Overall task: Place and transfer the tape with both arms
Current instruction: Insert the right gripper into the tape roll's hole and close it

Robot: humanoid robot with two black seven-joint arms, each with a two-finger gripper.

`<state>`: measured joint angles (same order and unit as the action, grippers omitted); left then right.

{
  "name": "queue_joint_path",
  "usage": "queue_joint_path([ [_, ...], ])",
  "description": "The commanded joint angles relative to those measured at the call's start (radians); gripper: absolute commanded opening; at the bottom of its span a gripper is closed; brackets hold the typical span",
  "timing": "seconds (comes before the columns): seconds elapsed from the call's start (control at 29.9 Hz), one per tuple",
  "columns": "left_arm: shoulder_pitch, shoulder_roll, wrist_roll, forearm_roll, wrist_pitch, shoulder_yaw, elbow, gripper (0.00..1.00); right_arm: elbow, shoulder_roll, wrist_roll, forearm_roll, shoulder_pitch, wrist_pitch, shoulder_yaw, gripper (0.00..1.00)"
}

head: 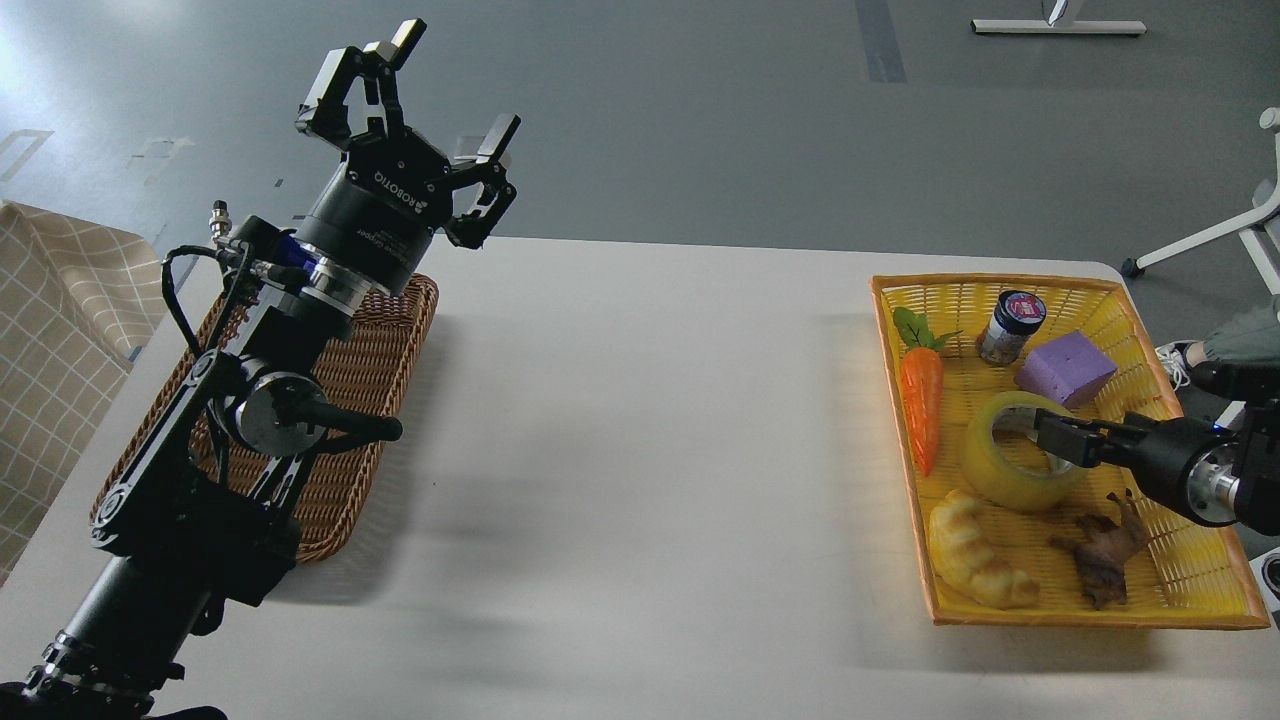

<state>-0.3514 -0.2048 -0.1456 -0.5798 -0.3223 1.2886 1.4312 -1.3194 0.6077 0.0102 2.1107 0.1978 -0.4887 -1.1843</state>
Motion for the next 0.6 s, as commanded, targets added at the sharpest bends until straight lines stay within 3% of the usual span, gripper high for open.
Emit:
queue_joint_path([
  [0.0,0.000,-0.001,0.000,0.000,0.000,0.002,0.000,0.98,0.009,-0.016,-0.001,0.029,-0.001,0.000,0.002,0.97],
  [0.23,0.000,-0.001,0.000,0.000,0.000,0.002,0.000,0.98,0.015,-0.022,0.001,0.038,-0.003,0.000,0.003,0.94],
  [0.5,0.000,-0.001,-0.002,-0.002,0.002,0.000,-0.006,0.98,0.028,-0.042,0.007,0.060,-0.011,0.000,0.003,0.76],
  [0.57,0.000,-0.002,-0.002,-0.002,0.000,0.000,-0.006,0.98,0.031,-0.043,0.010,0.060,-0.011,0.000,0.005,0.76],
])
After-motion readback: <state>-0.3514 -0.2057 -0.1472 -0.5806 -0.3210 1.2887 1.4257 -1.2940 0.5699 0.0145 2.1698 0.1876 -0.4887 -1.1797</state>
